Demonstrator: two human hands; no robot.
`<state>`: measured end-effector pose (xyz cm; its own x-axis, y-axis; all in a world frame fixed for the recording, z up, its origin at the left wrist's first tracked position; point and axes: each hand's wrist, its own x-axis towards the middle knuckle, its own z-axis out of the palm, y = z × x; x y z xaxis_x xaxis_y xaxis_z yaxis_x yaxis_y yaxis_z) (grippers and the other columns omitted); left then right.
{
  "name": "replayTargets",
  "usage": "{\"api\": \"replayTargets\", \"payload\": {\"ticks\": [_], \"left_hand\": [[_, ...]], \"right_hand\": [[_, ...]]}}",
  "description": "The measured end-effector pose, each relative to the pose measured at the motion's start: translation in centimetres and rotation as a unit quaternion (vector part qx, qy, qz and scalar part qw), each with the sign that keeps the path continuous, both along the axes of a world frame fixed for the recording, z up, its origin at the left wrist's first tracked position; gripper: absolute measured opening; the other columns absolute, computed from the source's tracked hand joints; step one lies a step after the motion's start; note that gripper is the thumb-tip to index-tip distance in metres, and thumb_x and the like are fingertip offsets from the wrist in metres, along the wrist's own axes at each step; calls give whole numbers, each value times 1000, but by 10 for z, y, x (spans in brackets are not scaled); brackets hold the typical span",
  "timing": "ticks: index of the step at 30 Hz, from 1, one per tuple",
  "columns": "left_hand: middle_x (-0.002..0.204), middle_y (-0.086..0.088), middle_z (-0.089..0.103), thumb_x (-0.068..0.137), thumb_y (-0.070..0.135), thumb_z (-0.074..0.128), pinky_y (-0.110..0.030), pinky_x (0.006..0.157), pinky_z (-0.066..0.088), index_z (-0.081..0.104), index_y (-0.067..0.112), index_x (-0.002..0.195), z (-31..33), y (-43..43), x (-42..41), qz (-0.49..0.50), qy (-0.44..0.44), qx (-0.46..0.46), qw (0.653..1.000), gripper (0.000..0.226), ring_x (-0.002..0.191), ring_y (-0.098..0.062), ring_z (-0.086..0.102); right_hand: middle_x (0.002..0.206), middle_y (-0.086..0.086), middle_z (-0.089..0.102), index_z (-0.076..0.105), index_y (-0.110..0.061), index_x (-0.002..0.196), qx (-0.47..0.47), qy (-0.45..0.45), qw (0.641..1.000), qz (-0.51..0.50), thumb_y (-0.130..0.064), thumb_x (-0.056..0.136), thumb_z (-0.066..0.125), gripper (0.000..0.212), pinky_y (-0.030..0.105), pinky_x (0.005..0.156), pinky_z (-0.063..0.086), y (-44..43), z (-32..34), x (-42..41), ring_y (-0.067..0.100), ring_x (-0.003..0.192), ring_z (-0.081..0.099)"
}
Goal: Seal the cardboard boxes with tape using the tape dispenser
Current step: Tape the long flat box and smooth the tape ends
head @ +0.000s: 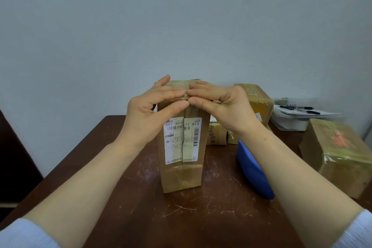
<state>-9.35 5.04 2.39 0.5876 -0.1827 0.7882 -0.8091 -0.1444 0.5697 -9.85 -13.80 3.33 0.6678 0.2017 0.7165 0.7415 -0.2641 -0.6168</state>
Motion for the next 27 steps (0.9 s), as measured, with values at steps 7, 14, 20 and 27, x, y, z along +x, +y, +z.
{"api": "replayTargets", "payload": {"ticks": [7, 14, 20, 27], "left_hand": [[96, 25, 70, 80, 28, 68, -22, 100, 42, 68, 24, 100, 4, -3, 4, 29, -19, 1, 999, 21, 115, -8, 59], [97, 14, 73, 75, 13, 77, -35, 104, 43, 73, 18, 97, 5, 2, 4, 8, 32, -26, 999, 22, 115, -9, 59], [96, 18, 72, 76, 20, 73, -29, 102, 43, 72, 12, 99, 6, 5, 8, -1, -7, 1, 1000, 24, 113, -13, 61], [108, 16, 68, 80, 18, 68, -24, 105, 40, 65, 12, 106, 21, 23, 8, -63, 39, 93, 993, 27, 122, -10, 55]], "right_hand": [[112, 4, 70, 68, -27, 107, -19, -13, 999, -32, -28, 79, 70, 28, 41, 106, 42, 2, 0, 5, 13, 119, 58], [113, -1, 69, 74, -34, 89, 68, -6, 998, 16, -14, 73, 78, 26, 34, 103, 46, 2, 0, 3, 4, 115, 59], [105, 5, 72, 73, -12, 100, 23, -72, 997, -25, -15, 77, 75, 24, 42, 100, 47, 4, -9, 10, 15, 108, 65], [84, -9, 74, 74, -13, 77, 98, 42, 992, 67, 0, 68, 78, 16, 27, 95, 50, -15, 4, 5, 13, 98, 69]]}}
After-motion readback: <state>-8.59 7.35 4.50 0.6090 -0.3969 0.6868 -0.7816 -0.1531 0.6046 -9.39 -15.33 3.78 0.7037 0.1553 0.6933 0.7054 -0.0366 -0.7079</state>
